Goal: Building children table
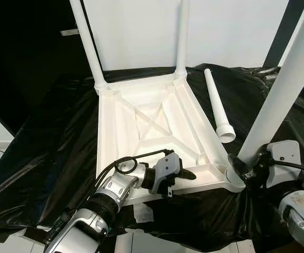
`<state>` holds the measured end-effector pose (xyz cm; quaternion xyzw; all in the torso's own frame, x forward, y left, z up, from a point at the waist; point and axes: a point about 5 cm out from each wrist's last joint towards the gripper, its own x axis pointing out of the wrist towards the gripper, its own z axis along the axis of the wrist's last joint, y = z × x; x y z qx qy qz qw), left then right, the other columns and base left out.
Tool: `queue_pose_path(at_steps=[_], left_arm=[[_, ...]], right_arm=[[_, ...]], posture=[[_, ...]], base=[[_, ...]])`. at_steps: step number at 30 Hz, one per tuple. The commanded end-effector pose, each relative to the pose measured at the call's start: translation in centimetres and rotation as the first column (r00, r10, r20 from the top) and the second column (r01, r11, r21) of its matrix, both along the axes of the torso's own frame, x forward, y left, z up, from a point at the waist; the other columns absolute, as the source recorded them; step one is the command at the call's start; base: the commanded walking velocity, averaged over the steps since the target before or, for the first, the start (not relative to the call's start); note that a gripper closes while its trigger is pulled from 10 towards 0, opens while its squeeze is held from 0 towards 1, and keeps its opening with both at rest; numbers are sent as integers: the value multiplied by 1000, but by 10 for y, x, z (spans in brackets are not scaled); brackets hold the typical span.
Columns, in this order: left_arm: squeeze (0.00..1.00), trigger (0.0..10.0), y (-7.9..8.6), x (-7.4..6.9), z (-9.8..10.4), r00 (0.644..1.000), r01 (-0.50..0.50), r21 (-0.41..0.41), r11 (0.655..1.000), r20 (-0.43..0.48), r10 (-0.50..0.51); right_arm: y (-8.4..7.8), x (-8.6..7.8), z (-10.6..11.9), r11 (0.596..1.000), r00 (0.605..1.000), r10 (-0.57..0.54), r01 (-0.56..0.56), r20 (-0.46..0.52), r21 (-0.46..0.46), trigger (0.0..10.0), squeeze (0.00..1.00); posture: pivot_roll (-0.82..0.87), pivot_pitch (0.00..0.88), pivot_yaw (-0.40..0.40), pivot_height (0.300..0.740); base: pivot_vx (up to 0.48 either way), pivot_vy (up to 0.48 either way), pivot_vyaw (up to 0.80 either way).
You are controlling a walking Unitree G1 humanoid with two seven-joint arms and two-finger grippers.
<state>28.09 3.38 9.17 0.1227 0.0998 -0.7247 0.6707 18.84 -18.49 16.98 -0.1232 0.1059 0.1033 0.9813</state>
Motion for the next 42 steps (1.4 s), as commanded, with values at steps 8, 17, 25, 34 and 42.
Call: queue_pose_path(at_steps=[8, 17, 25, 34, 42], left_arm=[[0, 10000, 26, -1, -31, 993, -95, 163, 982, -57, 106], [0, 10000, 27, -1, -32, 993, -92, 170, 981, -54, 103], [0, 10000, 28, -1, -32, 993, -89, 175, 981, -55, 100], [0, 10000, 25, 0, -31, 994, -84, 172, 982, -54, 94], [0, 10000, 26, -1, -32, 994, -87, 171, 981, -57, 98]], right_arm=[[-12, -19, -50, 994, 971, -46, 20, -234, -112, 10000, 0], [-12, -24, -57, 994, 957, -85, 101, -276, 43, 10000, 0], [-12, -33, -67, 963, 937, -131, 198, -324, 184, 10000, 0], [-8, -34, -64, 950, 912, -88, 197, -400, 242, 10000, 0], [6, -36, -63, 941, 890, -18, 170, -456, 294, 10000, 0]], posture=[[-273, 54, 54, 740], [-269, 57, 58, 740], [-277, 60, 62, 740], [-280, 59, 59, 740], [-274, 61, 53, 740]], base=[[0, 0, 0], [0, 0, 0], [0, 0, 0], [0, 0, 0], [0, 0, 0]])
